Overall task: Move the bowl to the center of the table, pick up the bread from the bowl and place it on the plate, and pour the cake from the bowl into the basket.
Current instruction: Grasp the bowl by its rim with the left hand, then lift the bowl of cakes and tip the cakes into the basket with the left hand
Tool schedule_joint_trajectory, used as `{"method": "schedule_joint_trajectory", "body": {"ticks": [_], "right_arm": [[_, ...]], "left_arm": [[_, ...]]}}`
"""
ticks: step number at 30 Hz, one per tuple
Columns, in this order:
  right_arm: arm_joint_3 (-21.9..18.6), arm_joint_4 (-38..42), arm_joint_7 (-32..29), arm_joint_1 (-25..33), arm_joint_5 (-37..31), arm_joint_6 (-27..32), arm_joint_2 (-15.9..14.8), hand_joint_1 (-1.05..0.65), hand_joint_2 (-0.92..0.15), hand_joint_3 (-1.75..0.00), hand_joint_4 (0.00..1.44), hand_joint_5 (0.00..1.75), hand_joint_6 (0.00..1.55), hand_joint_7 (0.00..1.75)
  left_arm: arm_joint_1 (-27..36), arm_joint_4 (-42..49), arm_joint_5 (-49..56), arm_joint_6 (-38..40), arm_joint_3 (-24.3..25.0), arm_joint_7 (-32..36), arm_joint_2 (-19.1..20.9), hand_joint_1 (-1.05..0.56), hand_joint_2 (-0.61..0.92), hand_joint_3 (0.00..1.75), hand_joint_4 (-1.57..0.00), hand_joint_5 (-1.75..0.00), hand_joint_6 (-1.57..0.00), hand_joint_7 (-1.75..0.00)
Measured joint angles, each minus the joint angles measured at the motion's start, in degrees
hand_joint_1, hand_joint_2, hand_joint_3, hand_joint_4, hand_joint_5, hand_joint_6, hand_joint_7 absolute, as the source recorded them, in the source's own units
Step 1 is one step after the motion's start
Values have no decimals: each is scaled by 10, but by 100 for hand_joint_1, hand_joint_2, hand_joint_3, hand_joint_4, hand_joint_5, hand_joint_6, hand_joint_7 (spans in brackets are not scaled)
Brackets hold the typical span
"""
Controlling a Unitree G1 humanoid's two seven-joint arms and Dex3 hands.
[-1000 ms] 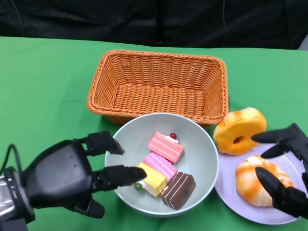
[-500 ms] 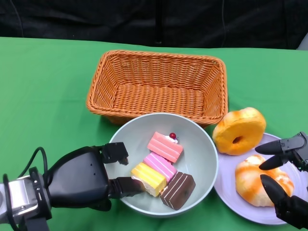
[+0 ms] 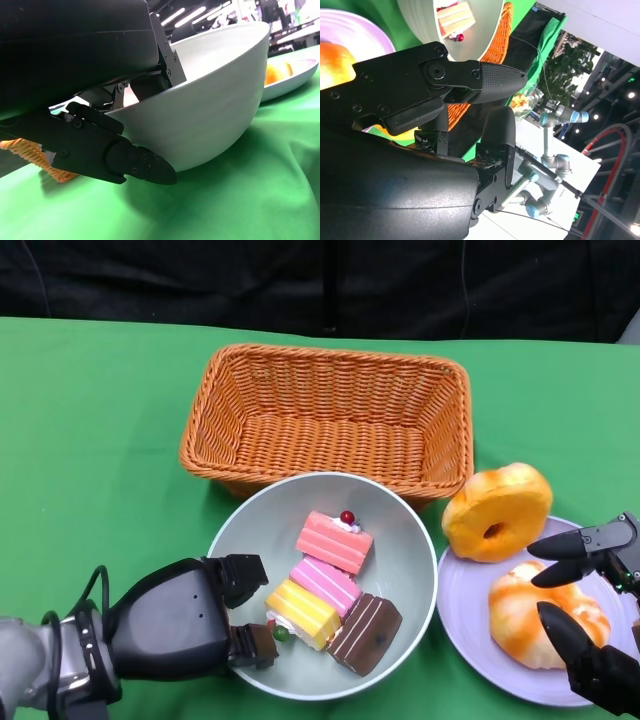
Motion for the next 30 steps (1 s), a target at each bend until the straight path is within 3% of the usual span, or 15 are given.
{"method": "schedule_joint_trajectory", "body": {"ticks": [5, 10, 12, 18, 21, 22, 24, 30], "right_arm": [[-6, 33, -10, -15, 0, -55, 10, -64, -92, -51, 53, 140, 47, 119], [-14, 54, -8, -22, 14, -84, 11, -62, -92, -55, 68, 143, 71, 114], [-15, 58, -5, -24, 14, -85, 11, -64, -92, -60, 78, 148, 80, 118], [-18, 67, 6, -31, 10, -87, 9, -66, -92, -66, 88, 154, 84, 126], [-16, 67, 16, -33, 9, -87, 8, -67, -89, -69, 91, 158, 85, 129], [-15, 67, 19, -33, 9, -87, 8, -67, -87, -71, 92, 160, 85, 130], [-13, 67, 25, -33, 6, -84, 6, -69, -83, -79, 93, 165, 86, 132], [1, 66, 50, -35, 2, -65, -4, -72, -66, -105, 97, 171, 87, 135]], "left_arm": [[-1, -28, -37, -37, -4, -21, 15, -39, 90, 1, -96, -175, -82, -135], [13, -72, -75, -69, 12, -37, 44, -40, 92, 3, -98, -175, -84, -137], [27, -104, -100, -75, 28, -64, 59, -34, 92, 8, -98, -175, -75, -166], [82, -202, -181, -95, 92, -160, 98, -24, 89, 12, -98, -175, -73, -175], [107, -229, -225, -111, 121, -204, 100, -22, 41, 104, -99, -175, -73, -175], [113, -236, -240, -118, 129, -217, 100, -22, 35, 115, -99, -175, -72, -175], [124, -250, -272, -128, 149, -246, 100, -21, 27, 126, -100, -175, -70, -175], [152, -288, -337, -137, 208, -314, 84, -19, 20, 136, -103, -175, -73, -175]]}}
